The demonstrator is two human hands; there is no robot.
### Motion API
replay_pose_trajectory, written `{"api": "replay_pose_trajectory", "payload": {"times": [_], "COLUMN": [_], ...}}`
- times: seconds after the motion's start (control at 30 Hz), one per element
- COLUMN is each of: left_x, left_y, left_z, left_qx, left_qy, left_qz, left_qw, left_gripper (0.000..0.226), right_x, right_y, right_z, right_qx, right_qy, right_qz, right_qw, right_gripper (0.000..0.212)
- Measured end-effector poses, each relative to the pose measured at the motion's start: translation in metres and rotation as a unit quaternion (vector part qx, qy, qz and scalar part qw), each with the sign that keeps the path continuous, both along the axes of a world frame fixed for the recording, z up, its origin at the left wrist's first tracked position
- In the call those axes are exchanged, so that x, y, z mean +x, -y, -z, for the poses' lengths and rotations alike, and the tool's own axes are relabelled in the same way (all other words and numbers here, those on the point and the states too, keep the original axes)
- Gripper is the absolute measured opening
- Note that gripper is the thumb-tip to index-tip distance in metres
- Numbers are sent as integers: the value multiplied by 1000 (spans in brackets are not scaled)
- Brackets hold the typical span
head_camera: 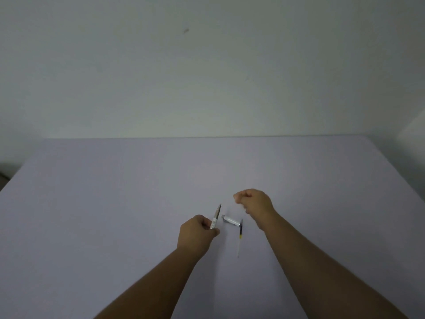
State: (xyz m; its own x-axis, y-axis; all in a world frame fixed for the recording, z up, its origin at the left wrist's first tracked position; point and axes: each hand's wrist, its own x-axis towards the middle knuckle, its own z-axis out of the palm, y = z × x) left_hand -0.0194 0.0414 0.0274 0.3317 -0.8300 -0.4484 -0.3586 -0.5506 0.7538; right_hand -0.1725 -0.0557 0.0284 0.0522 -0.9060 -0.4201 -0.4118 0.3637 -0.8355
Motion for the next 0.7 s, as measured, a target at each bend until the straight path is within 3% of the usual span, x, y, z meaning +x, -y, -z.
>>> {"api": "replay_pose_trajectory", "payload": {"times": [0.1,0.23,0.43,0.5,0.57,0.63,0.7], "left_x": [5,6,10,12,12,12,10], "left_y": [3,4,7,7,8,9,10], "left_z": [6,13,20,21,21,21,19], "left_qx": [10,22,31,35,40,45,49], "left_qy": [-4,-6,-5,-1,0,0,-1], "left_qz": [-6,-3,-3,0,3,4,8], "left_qw": [1000,1000,1000,999,999,999,999], "left_gripper": [16,17,17,18,19,20,21], "right_x": [-4,7,18,21,24,27,31], "right_y": [5,-2,-5,-4,-1,4,9], "right_z": [12,39,62,62,56,46,35], "right_qx": [-57,-51,-113,-116,-108,-79,-26], "right_qy": [-174,-279,-374,-362,-298,-159,-3], "right_qz": [-99,-200,-258,-250,-190,-76,12], "right_qw": [978,938,884,891,929,981,1000], "right_gripper": [14,20,24,24,26,26,20]}}
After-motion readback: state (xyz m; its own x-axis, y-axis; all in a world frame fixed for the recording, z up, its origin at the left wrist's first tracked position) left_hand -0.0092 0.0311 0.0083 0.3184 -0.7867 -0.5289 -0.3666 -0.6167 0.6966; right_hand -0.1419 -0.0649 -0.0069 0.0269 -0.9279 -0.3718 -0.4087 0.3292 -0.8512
